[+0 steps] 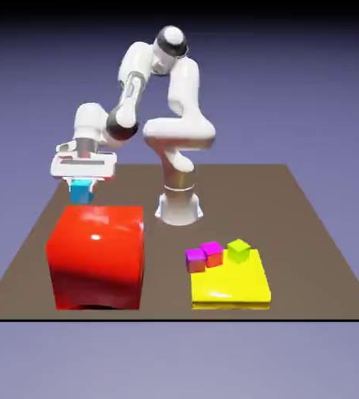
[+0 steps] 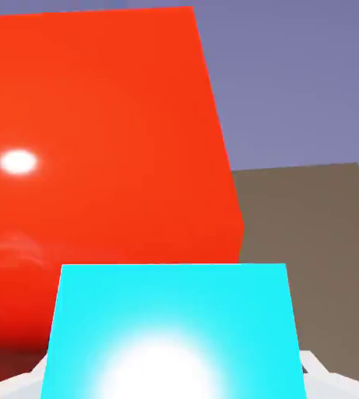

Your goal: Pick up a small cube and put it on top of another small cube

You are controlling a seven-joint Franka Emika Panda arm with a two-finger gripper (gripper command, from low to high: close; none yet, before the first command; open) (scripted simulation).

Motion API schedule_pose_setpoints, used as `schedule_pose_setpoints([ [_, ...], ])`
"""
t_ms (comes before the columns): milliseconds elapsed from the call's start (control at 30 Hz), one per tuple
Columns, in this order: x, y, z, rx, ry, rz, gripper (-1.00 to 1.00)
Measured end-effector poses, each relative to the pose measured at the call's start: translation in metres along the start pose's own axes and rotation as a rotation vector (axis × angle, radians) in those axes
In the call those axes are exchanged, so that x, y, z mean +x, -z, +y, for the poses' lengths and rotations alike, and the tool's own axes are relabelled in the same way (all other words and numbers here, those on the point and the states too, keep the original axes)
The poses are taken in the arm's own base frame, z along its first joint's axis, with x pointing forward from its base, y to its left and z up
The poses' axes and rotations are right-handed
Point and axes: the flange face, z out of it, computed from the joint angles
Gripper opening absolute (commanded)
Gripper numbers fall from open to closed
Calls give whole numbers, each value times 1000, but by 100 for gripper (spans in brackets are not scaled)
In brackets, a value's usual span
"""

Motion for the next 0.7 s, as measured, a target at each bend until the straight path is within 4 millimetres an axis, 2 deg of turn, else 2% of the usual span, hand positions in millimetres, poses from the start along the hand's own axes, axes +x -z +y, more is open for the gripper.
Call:
schedule_pose_setpoints([
  [100,-1,-19,-56,11,87,-57,-100],
  [200,-13,-38,-113,25,180,-113,-100],
  [367,-45,-63,-174,63,294,-181,-100],
  [533,-90,-78,-230,110,412,-247,-100],
  [633,-122,-83,-259,142,484,-286,-100],
  [700,-140,-86,-270,165,518,-310,-100],
])
